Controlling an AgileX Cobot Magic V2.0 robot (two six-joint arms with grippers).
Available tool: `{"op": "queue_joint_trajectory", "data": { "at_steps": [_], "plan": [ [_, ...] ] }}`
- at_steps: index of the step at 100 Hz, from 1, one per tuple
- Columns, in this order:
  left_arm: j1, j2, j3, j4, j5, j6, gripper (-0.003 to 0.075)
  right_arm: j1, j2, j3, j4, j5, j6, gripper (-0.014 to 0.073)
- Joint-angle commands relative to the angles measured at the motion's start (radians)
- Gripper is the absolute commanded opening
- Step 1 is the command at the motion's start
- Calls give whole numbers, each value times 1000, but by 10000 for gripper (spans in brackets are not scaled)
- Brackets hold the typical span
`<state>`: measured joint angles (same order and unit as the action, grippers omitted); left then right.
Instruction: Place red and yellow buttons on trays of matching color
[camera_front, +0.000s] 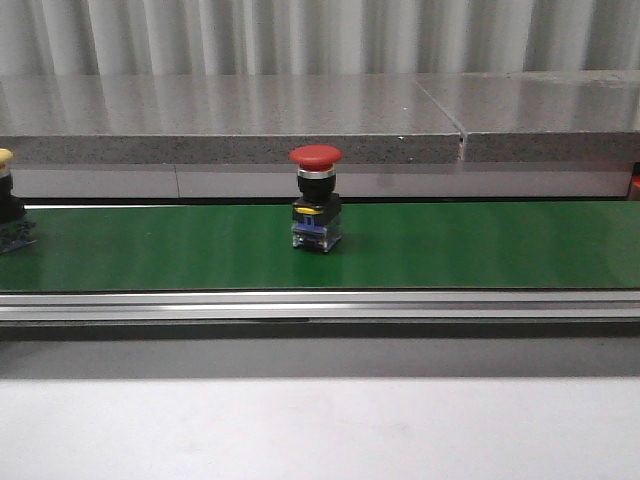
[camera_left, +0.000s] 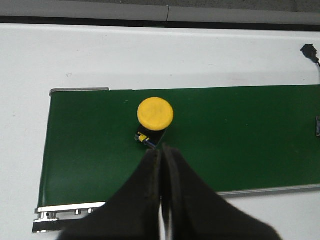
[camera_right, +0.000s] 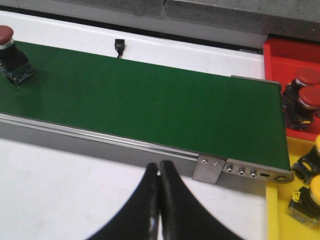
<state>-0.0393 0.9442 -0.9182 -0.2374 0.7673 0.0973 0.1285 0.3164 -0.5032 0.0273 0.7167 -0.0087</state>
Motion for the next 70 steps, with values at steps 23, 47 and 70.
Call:
{"op": "queue_joint_trajectory", "data": {
  "at_steps": [23,47,70],
  "plan": [
    [-8,-196,130,-17,-65,9,-20,0,19,-30,-8,-69,-6,-67],
    [-8,-340,218,-17,-69,9,-20,55,145,-131,-21,-39,-6,-65],
    [-21,-452,269,-15,-117,9,-20,116,352,-267,-53,-39,-6,-65]
  ]
}}
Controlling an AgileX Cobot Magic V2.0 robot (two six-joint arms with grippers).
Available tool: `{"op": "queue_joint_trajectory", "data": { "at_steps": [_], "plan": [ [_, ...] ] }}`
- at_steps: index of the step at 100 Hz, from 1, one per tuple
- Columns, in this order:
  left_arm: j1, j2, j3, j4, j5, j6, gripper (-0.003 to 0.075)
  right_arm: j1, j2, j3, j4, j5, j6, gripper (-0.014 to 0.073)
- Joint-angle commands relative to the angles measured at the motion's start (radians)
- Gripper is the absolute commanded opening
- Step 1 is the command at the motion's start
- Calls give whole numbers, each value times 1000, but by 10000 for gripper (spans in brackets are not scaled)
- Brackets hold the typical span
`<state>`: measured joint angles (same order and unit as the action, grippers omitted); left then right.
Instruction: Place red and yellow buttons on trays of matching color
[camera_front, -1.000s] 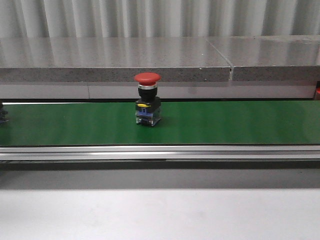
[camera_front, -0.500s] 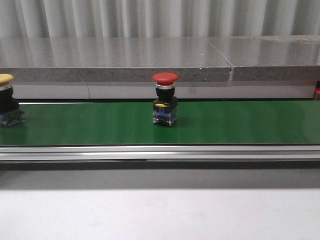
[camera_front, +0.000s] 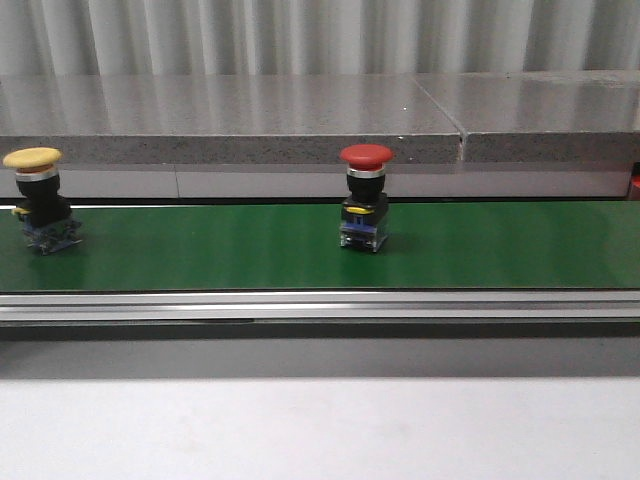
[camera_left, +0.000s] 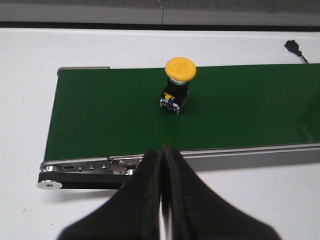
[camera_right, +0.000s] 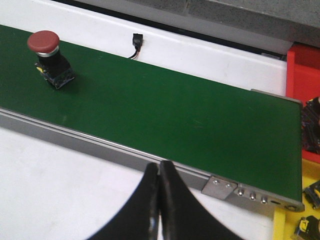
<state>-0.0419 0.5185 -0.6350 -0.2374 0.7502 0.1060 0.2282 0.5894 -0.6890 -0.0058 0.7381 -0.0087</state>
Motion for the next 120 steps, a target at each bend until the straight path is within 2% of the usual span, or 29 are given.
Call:
{"op": "queue_joint_trajectory", "data": {
  "at_steps": [1,19,30,42,64,71,120],
  "plan": [
    [-20,-30,-12,-15,-102,0,-20,20,86,-86,-20,-60,-6,-65],
    [-68,-55,7,12,-131,0,-20,81,246,-205,-20,-52,-6,-58],
    [-87,-60,27,44,-165,0,-20,108,349,-274,-20,-34,-6,1],
    [-93,-68,38,56,-175,0,-20,131,457,-357,-20,16,-6,132],
    [-93,-94,56,86,-203,0,-20,177,636,-495,-20,84,-6,488],
    [-93,-102,56,89,-204,0,-20,186,693,-540,-20,104,-6,552],
    [-93,-103,56,89,-200,0,-20,185,1052,-812,-20,320,-36,564]
  ]
}}
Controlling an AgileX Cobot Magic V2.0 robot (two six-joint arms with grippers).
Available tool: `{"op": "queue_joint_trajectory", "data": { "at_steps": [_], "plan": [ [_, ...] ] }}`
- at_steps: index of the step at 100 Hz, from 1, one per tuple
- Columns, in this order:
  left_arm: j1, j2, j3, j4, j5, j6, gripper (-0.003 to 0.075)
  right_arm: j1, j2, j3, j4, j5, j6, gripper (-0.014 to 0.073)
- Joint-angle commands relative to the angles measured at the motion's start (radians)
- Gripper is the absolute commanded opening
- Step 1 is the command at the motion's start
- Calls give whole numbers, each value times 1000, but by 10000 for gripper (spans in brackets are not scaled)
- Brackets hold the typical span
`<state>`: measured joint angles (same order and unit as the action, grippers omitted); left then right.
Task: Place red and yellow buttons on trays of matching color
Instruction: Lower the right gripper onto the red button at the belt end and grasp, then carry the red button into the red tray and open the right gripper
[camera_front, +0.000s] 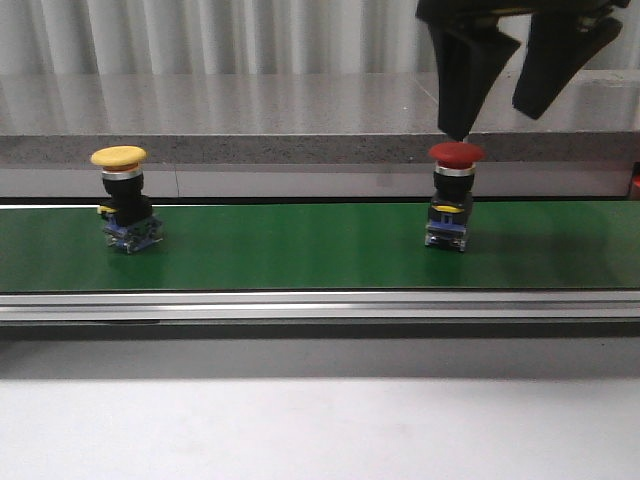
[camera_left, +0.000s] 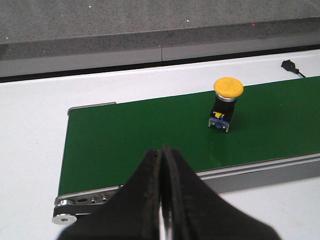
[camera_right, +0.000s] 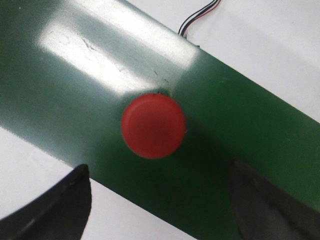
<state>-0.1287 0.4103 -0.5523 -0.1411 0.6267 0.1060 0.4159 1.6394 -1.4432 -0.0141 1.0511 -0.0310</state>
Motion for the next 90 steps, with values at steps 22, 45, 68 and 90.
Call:
{"op": "queue_joint_trajectory", "data": {
  "at_steps": [22,45,68,90],
  "plan": [
    [-6,5,-26,-7,-77,0,-20,-2,60,-69,-12,15,-13,561],
    [-6,5,-26,-7,-77,0,-20,-2,72,-69,-12,16,-13,349],
    [-6,5,-26,-7,-77,0,-20,-2,64,-69,-21,19,-12,290],
    [-6,5,-26,-7,-77,0,-20,-72,-28,-69,-21,31,19,290]
  ]
}}
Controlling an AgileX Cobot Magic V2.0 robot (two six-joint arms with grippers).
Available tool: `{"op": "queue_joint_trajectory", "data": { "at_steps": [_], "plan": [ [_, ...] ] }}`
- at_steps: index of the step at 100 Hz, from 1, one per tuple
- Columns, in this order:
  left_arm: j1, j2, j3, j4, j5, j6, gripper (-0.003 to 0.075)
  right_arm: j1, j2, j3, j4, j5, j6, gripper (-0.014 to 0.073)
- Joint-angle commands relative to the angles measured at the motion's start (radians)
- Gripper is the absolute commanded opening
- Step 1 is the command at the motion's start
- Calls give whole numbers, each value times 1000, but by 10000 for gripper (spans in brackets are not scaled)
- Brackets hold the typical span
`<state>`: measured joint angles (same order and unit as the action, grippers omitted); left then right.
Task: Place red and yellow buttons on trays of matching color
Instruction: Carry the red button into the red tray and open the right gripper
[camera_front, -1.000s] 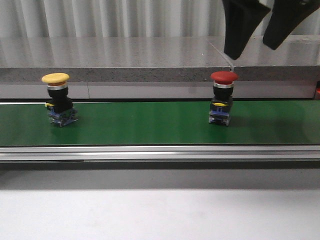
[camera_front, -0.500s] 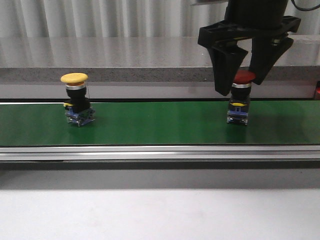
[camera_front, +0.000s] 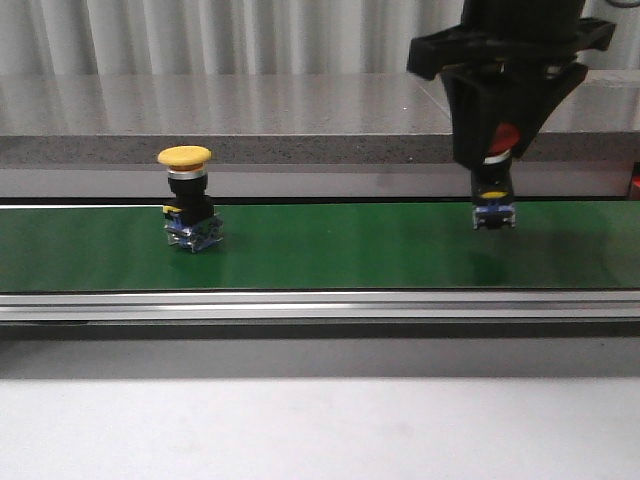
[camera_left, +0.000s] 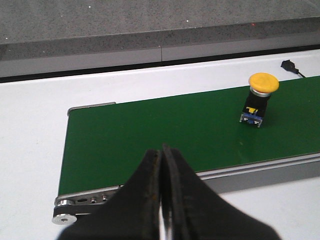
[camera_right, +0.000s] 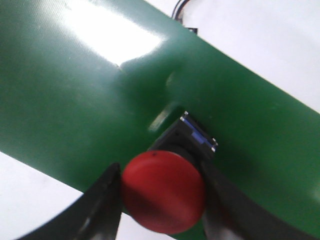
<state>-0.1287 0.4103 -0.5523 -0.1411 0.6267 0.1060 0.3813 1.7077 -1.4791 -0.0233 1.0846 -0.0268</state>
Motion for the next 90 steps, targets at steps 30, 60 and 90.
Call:
{"op": "queue_joint_trajectory", "data": {
  "at_steps": [30,60,90],
  "plan": [
    [-6,5,-26,-7,-77,0,-20,-294,-213,-34,-12,34,57,290],
    [-6,5,-26,-7,-77,0,-20,-575,-231,-26,-12,11,150,290],
    [-6,5,-26,-7,-77,0,-20,-796,-221,-22,-12,-58,235,290]
  ]
}}
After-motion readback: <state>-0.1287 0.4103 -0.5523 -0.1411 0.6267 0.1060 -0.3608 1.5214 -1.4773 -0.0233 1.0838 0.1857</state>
